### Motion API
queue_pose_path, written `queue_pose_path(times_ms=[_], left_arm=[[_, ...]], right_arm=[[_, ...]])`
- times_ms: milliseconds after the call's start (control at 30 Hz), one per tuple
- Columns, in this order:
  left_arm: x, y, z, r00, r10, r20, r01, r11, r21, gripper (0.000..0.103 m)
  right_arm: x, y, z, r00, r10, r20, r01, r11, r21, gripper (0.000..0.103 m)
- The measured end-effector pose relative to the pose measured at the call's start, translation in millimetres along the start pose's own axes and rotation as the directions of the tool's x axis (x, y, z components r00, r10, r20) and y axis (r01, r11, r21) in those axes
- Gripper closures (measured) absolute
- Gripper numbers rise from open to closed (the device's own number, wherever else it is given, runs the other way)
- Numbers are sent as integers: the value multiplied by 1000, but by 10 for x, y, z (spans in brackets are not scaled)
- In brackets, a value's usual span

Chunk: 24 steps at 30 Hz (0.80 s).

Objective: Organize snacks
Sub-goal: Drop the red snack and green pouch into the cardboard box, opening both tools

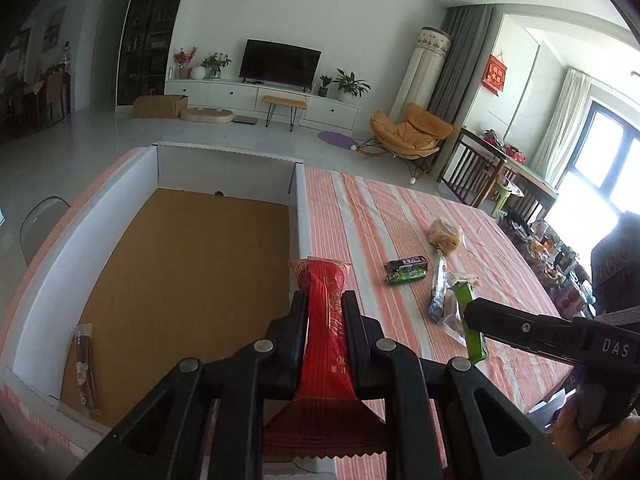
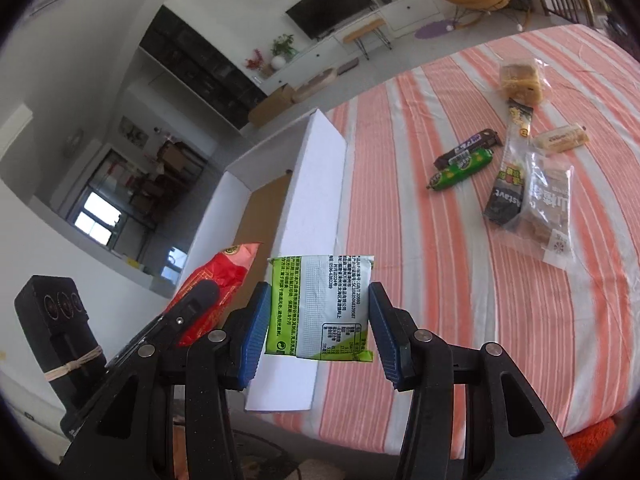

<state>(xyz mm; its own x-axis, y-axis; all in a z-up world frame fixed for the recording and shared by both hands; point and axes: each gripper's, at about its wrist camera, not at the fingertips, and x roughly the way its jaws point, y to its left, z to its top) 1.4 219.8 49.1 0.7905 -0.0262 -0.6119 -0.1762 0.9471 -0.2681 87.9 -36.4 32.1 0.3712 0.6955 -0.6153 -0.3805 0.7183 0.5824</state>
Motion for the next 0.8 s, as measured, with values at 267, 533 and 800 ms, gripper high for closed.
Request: queue_pose_path(times_ms=[267, 533, 800], left_arm=[[122, 983, -114, 953, 296, -65, -301, 949, -92, 33], [272, 504, -357, 982, 182, -47, -185, 982, -44, 17], [537, -1117, -619, 981, -125, -152, 158, 959, 233, 7]], right_arm=[[767, 959, -12, 1000, 1, 7, 1, 969, -248, 29], [586, 79, -214, 962, -244, 122, 266, 941, -211, 30], [46, -1551, -635, 724, -682, 107, 677, 732, 83, 29]])
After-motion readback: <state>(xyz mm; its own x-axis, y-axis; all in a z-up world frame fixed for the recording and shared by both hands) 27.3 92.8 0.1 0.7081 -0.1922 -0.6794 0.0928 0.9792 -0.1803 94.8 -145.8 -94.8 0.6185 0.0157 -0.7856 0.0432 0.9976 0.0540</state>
